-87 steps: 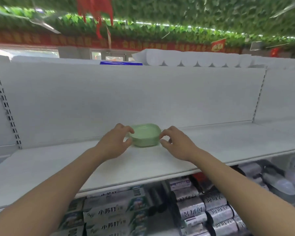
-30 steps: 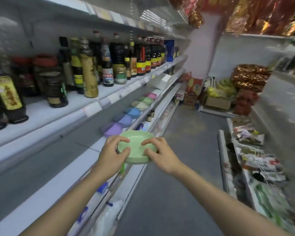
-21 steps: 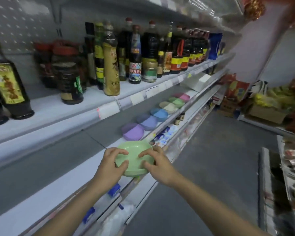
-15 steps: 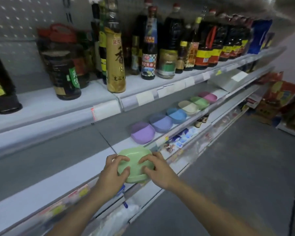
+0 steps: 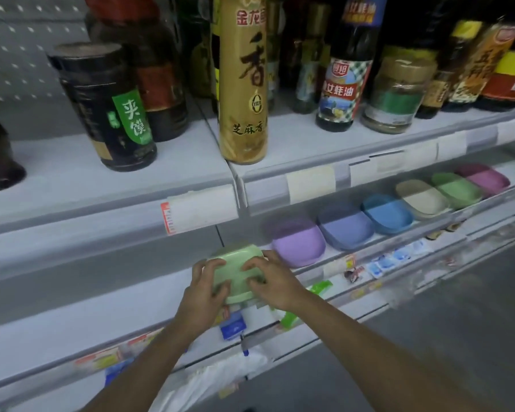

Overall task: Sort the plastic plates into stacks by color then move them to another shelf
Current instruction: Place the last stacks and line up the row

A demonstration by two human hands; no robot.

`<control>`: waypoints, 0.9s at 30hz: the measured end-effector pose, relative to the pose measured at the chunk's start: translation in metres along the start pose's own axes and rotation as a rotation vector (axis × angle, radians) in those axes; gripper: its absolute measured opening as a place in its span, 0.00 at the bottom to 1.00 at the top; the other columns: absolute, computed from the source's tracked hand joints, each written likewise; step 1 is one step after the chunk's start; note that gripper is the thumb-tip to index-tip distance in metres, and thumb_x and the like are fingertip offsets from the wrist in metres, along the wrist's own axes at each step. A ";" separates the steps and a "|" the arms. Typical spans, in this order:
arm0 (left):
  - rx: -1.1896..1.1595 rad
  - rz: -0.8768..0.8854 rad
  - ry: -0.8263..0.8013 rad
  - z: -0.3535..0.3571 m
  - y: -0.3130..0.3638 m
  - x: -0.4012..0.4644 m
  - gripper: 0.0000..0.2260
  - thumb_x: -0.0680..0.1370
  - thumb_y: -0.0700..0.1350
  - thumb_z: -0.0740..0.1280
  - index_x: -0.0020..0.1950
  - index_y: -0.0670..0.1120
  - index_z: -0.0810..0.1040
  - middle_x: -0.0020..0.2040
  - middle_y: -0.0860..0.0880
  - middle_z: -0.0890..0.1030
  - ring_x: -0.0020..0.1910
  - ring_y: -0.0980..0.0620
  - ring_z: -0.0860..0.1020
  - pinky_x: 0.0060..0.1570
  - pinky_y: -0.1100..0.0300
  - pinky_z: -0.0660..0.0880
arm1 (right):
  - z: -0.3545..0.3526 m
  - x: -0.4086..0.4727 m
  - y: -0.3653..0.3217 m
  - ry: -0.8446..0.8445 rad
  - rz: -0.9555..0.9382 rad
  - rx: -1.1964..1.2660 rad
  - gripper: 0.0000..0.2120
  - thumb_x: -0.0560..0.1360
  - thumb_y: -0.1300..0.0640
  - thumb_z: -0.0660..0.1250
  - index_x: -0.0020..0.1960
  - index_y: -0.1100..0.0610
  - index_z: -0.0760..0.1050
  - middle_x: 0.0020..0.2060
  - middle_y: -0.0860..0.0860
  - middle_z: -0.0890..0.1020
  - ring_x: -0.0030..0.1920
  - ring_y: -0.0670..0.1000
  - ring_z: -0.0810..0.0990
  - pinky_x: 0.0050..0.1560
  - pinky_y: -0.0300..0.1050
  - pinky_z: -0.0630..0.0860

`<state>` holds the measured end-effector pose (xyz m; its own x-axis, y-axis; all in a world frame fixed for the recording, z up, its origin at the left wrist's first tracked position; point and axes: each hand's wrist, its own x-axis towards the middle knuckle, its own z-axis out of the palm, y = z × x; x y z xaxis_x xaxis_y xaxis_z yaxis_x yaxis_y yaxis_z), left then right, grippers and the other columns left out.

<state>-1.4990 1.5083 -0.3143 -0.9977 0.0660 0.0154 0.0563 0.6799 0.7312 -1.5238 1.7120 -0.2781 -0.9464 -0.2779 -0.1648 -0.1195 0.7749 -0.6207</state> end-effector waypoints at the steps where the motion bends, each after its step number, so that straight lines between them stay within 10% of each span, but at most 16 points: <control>1: 0.013 0.000 -0.010 0.002 -0.005 0.010 0.18 0.81 0.47 0.67 0.68 0.58 0.68 0.69 0.53 0.64 0.46 0.46 0.81 0.50 0.53 0.78 | 0.000 0.010 0.001 -0.011 0.020 -0.026 0.16 0.76 0.52 0.68 0.63 0.46 0.77 0.66 0.51 0.70 0.65 0.52 0.73 0.68 0.40 0.68; 11: 0.194 -0.044 -0.009 0.030 -0.030 0.063 0.23 0.82 0.52 0.64 0.74 0.47 0.63 0.74 0.39 0.63 0.48 0.33 0.81 0.52 0.46 0.79 | 0.002 0.060 0.008 -0.109 0.094 -0.286 0.22 0.79 0.45 0.65 0.71 0.46 0.70 0.70 0.55 0.65 0.66 0.58 0.76 0.68 0.47 0.72; 27: 0.240 -0.052 0.043 0.046 -0.006 0.053 0.21 0.80 0.57 0.65 0.70 0.53 0.65 0.74 0.46 0.61 0.42 0.37 0.81 0.43 0.48 0.80 | -0.021 0.041 0.032 -0.089 0.049 -0.260 0.25 0.80 0.48 0.63 0.77 0.48 0.67 0.77 0.51 0.59 0.64 0.60 0.78 0.65 0.52 0.75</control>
<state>-1.5505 1.5408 -0.3491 -0.9999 -0.0016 0.0146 0.0066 0.8360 0.5487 -1.5726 1.7374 -0.2890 -0.9242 -0.2766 -0.2634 -0.1583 0.9050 -0.3949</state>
